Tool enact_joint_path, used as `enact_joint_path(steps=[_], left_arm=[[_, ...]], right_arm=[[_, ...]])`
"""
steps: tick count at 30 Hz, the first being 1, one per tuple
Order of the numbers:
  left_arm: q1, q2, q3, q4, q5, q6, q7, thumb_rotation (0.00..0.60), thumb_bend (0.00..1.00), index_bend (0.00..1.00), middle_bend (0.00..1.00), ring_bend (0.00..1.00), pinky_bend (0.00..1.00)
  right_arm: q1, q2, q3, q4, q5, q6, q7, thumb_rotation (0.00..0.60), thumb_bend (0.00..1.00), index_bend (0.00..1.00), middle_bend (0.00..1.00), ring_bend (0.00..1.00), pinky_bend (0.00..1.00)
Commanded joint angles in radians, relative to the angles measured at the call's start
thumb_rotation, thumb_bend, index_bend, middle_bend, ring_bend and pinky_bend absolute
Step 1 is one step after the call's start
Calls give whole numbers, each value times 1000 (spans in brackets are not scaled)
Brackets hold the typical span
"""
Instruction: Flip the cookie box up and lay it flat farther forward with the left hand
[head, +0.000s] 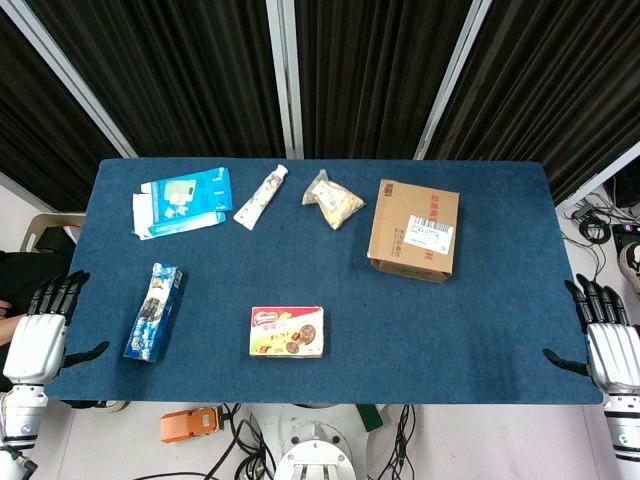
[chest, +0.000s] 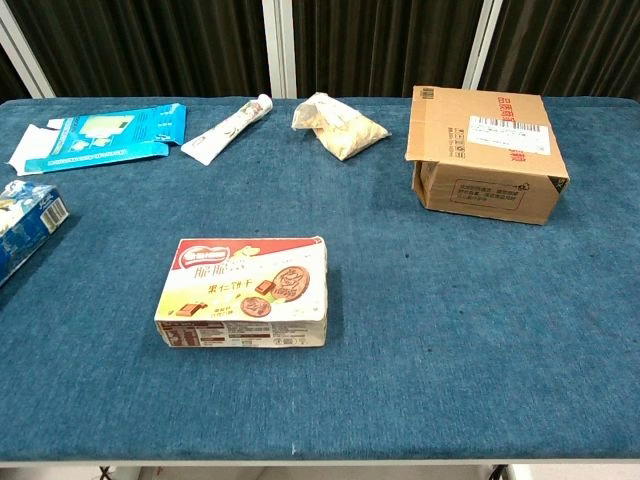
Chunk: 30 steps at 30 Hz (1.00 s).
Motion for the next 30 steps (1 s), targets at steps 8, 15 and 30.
enact_joint_path(steps=[8,15,30], left_arm=[[-18,7,-33,-51,31,-49,53,600,0,60,64,0,0],[-139,47,-67,-230,84,-211,200,600,0,60,64,0,0],[-501,-97,-183,-479,-272,-659,656,600,0,0,6,0,0]], right_arm=[[13,14,12,-36,-4,-2,-23,600,100,0,0,0,0],[13,25,25,-30,6,8,-13,600,100,0,0,0,0],[18,11,25,39,37,-30,45,600,100,0,0,0,0]])
